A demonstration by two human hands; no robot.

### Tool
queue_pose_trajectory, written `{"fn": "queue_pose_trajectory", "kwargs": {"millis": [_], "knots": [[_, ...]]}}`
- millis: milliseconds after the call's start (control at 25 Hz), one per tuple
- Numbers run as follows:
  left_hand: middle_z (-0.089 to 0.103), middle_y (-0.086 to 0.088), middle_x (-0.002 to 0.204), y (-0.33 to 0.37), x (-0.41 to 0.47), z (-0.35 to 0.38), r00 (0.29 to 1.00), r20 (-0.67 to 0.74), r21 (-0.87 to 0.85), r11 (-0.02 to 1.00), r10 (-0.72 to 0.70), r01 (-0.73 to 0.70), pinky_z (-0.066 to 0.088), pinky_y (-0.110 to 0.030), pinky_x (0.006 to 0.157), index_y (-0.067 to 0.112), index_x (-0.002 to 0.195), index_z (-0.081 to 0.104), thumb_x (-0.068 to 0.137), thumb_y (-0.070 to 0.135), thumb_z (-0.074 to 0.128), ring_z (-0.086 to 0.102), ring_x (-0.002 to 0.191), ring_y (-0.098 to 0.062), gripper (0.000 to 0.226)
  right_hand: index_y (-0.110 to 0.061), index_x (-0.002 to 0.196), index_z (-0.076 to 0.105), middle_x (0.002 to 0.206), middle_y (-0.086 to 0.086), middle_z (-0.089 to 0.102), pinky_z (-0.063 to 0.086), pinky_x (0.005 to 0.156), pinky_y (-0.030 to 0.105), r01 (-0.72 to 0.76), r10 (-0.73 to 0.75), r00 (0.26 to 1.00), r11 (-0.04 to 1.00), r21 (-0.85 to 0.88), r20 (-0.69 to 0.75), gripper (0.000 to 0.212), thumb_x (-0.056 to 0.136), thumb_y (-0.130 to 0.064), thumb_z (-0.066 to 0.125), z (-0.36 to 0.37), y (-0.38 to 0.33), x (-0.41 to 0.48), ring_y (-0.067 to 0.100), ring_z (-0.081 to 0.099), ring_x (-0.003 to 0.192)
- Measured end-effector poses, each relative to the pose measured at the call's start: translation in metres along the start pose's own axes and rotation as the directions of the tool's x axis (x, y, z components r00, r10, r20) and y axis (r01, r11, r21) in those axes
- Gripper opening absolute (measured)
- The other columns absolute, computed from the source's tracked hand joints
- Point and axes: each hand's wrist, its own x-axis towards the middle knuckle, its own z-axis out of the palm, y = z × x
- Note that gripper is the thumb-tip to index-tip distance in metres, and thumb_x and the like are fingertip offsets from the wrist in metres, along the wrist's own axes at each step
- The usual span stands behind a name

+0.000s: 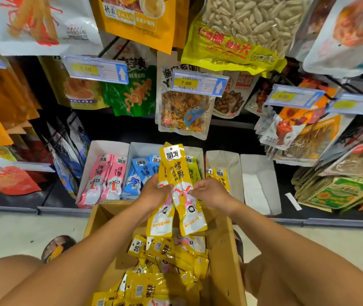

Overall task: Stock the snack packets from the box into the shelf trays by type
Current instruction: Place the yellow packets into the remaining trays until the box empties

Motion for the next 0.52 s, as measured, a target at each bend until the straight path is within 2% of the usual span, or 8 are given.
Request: {"fn": "queue_pose_trajectory", "kwargs": {"millis": [40, 120, 200, 280, 400, 520], "knots": [[0.069, 0.007, 0.122, -0.001, 0.002, 0.002, 1.0, 0.012, 0.026, 1.0, -0.001, 0.001, 0.052, -0.038, 0.098, 0.035, 0.116, 0.061, 0.102, 0.017, 0.061, 0.065, 0.11, -0.015, 0.023, -0.005, 0.082, 0.067, 0.087, 0.015, 0.07, 0.045, 0.063, 0.021, -0.005, 0.005, 1.0, 1.0, -0.018, 0.0, 0.024, 0.089, -0.027, 0.073, -0.011, 0.003, 0.003, 0.021, 0.068, 0.078], [0.064, 0.005, 0.131, -0.003, 0.008, 0.006, 1.0, 0.022, 0.062, 0.998, -0.008, 0.006, 0.047, -0.04, 0.104, 0.029, 0.131, 0.057, 0.102, 0.019, 0.06, 0.059, 0.12, -0.018, 0.031, -0.009, 0.078, 0.063, 0.069, 0.005, 0.061, 0.041, 0.049, 0.015, -0.048, 0.048, 0.999, 0.999, -0.004, -0.003, 0.02, 0.091, -0.021, 0.072, -0.031, 0.008, 0.008, 0.01, 0.059, 0.055], [0.063, 0.004, 0.132, -0.004, 0.013, 0.008, 1.0, 0.013, 0.089, 0.996, -0.013, 0.012, 0.046, -0.04, 0.104, 0.024, 0.137, 0.054, 0.102, 0.018, 0.06, 0.058, 0.122, -0.02, 0.036, -0.014, 0.075, 0.059, 0.063, 0.001, 0.055, 0.039, 0.041, 0.016, -0.118, 0.12, 0.992, 0.991, 0.061, -0.031, 0.02, 0.091, -0.014, 0.072, -0.046, 0.018, 0.016, 0.01, 0.058, 0.051], [0.065, 0.005, 0.127, -0.007, 0.017, 0.009, 1.0, 0.009, 0.078, 0.997, -0.016, 0.015, 0.048, -0.035, 0.097, 0.023, 0.135, 0.056, 0.102, 0.017, 0.061, 0.061, 0.117, -0.018, 0.034, -0.013, 0.071, 0.054, 0.06, 0.005, 0.05, 0.038, 0.038, 0.017, -0.176, 0.188, 0.98, 0.972, 0.153, -0.068, 0.026, 0.091, -0.005, 0.069, -0.059, 0.03, 0.027, 0.011, 0.057, 0.047], [0.07, 0.004, 0.12, -0.013, 0.023, 0.012, 0.999, -0.008, 0.039, 0.998, -0.041, 0.041, 0.05, -0.029, 0.084, 0.02, 0.127, 0.06, 0.1, 0.016, 0.063, 0.067, 0.108, -0.016, 0.027, -0.011, 0.07, 0.057, 0.062, 0.009, 0.052, 0.043, 0.043, 0.02, -0.22, 0.237, 0.963, 0.966, 0.139, -0.126, 0.025, 0.092, -0.005, 0.066, -0.079, 0.051, 0.053, 0.01, 0.057, 0.044], [0.072, 0.007, 0.111, -0.018, 0.029, 0.014, 0.998, -0.029, 0.026, 0.998, -0.052, 0.053, 0.05, -0.022, 0.072, 0.021, 0.121, 0.063, 0.1, 0.017, 0.065, 0.069, 0.095, -0.008, 0.021, -0.016, 0.08, 0.066, 0.078, 0.007, 0.067, 0.055, 0.065, 0.034, -0.246, 0.238, 0.947, 0.969, -0.012, -0.215, 0.01, 0.089, -0.011, 0.065, -0.096, 0.078, 0.086, 0.02, 0.064, 0.067]]}}
